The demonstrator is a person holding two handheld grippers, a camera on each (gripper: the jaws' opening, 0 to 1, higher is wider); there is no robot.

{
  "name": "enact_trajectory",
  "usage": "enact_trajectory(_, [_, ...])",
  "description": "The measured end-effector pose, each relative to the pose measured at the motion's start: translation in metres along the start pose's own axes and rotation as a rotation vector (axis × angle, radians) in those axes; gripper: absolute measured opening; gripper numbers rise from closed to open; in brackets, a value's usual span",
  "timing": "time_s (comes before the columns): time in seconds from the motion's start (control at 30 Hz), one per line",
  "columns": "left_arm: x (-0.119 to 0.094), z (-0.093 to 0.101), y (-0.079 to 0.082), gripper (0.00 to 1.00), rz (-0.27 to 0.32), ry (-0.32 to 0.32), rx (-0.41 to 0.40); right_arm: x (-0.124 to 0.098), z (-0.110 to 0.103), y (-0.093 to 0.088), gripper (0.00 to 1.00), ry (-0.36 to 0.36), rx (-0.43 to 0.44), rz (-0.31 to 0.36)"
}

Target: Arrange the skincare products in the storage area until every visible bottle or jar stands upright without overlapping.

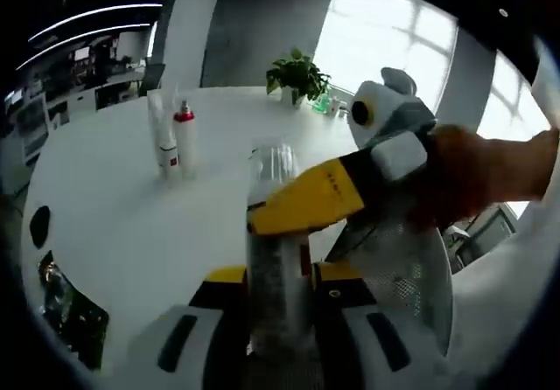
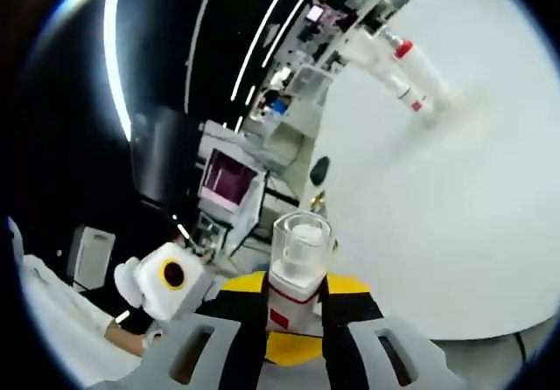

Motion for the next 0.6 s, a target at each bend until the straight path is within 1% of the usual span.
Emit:
enact_trajectory(0.03, [0.000,-0.002,-0.002,0.22,0.001,-0.005,0.001,0.000,0.001,-0.002,0.21,-0.016,-0.032,-0.010])
enact_trajectory(0.1, [0.001,-0.007,-0.010,0.23,-0.005,-0.014,0.021,0.001,-0.002,-0.004,0.21,-0.019,-0.052,-0.010])
enact_trajectory(0.13, [0.001,-0.009,-0.013,0.23,-0.017,-0.025,0.035,0.000,-0.001,-0.005,0.21,-0.020,-0.065,-0.008])
enact_trajectory(0.17, [0.000,-0.010,-0.017,0.23,-0.031,-0.029,0.044,0.000,0.000,-0.006,0.21,-0.019,-0.067,-0.006])
enact_trajectory(0.23, [-0.002,-0.014,-0.023,0.22,-0.047,-0.015,0.056,0.000,0.003,-0.008,0.21,-0.021,-0.069,-0.010])
enact_trajectory(0.27, [-0.004,-0.019,-0.027,0.23,-0.044,0.007,0.125,-0.001,0.005,-0.008,0.21,-0.023,-0.070,-0.011])
enact_trajectory(0.3, [-0.005,-0.021,-0.029,0.26,-0.053,0.032,0.173,-0.002,0.006,-0.008,0.21,-0.024,-0.071,-0.014])
enact_trajectory(0.33, [-0.006,-0.021,-0.033,0.28,-0.068,0.038,0.196,-0.005,0.007,-0.006,0.21,-0.032,-0.076,-0.009])
enact_trajectory(0.37, [-0.006,-0.018,-0.039,0.26,-0.104,0.016,0.211,-0.007,0.008,-0.004,0.21,-0.034,-0.074,-0.003])
enact_trajectory(0.4, [-0.006,-0.017,-0.044,0.24,-0.128,0.009,0.214,-0.009,0.009,-0.003,0.21,-0.034,-0.068,0.006])
enact_trajectory(0.43, [-0.006,-0.021,-0.050,0.25,-0.164,0.040,0.262,-0.012,0.012,0.000,0.21,-0.033,-0.055,0.022])
enact_trajectory(0.5, [-0.007,-0.025,-0.057,0.29,-0.203,0.064,0.281,-0.017,0.017,0.004,0.21,-0.047,-0.053,0.033])
enact_trajectory(0.6, [-0.007,-0.034,-0.066,0.35,-0.226,0.104,0.287,-0.021,0.027,0.008,0.21,-0.063,-0.040,0.037])
Point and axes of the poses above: the point that each gripper's makers call its tool centre point, and the gripper's own axes: x roughly forward along the fingers, z roughly to its right, y roughly out of its top, the point moved 5 cm from there along -x, roughly backward along the fingers, and after that the axes turned 5 degrees about -x, right-handed, at the moved point
